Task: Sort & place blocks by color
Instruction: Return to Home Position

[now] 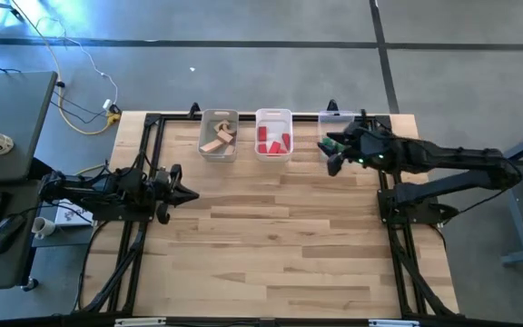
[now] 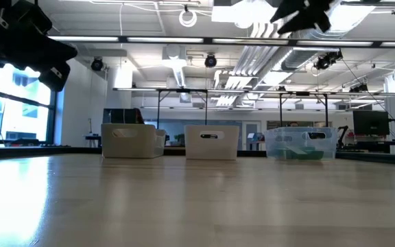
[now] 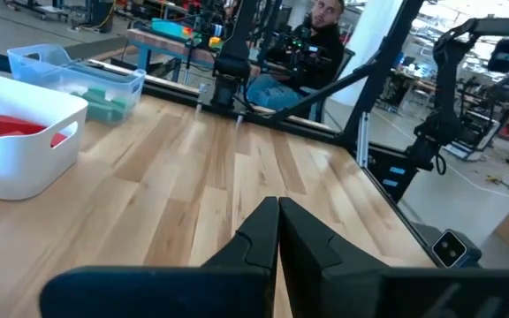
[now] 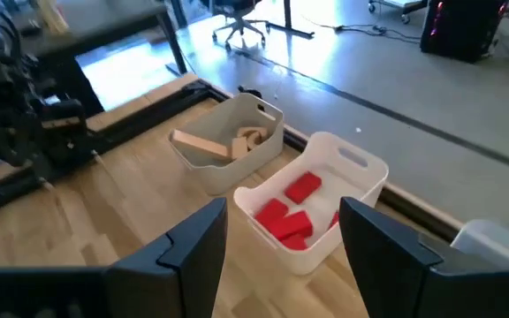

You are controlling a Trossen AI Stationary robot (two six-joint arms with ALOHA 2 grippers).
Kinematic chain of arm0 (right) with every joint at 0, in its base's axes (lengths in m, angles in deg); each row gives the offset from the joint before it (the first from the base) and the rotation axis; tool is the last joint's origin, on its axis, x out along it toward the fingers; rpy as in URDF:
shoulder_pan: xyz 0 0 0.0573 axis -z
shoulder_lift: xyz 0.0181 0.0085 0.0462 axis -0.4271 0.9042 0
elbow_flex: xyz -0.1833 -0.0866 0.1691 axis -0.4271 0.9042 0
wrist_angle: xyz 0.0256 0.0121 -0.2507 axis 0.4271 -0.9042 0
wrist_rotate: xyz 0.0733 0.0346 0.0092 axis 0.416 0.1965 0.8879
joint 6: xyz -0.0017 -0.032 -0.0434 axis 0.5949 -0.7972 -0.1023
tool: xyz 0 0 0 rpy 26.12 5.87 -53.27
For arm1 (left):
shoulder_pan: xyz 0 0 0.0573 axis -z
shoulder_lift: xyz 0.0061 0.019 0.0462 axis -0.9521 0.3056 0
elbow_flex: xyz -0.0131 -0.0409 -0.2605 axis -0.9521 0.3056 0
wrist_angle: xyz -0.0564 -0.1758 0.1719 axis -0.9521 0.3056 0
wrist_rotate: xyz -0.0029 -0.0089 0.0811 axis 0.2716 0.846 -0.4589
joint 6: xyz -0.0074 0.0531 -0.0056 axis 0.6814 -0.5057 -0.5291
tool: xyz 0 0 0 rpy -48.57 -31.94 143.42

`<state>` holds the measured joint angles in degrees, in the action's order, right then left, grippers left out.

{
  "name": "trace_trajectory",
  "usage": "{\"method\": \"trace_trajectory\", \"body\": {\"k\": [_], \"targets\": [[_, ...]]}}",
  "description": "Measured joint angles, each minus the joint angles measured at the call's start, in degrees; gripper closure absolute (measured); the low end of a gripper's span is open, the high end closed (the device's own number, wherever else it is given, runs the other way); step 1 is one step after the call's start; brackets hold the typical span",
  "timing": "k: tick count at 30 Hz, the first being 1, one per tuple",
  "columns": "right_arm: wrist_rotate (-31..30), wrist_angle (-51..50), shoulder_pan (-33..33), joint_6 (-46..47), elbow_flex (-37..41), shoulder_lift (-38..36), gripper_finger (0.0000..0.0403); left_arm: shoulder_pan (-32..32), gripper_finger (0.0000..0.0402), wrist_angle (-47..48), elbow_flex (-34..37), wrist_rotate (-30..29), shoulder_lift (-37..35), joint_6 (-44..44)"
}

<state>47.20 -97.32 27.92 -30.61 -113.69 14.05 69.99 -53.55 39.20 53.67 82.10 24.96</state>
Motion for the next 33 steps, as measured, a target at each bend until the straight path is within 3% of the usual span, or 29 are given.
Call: {"method": "trace_trajectory", "body": {"k": [11,17,33], "targets": [[1.9,9.4,0.0,3.7,22.4,-20.3,0.0199,0.0,0.0401,0.0,0.0,0.0,0.0,0.0],[6.4,16.0,0.0,3.3,31.9,-28.0,0.0199,0.0,0.0401,0.0,0.0,0.0,0.0,0.0],[19.2,36.2,0.0,1.4,52.7,-39.0,0.0199,0.0,0.0401,0.0,0.0,0.0,0.0,0.0]]}}
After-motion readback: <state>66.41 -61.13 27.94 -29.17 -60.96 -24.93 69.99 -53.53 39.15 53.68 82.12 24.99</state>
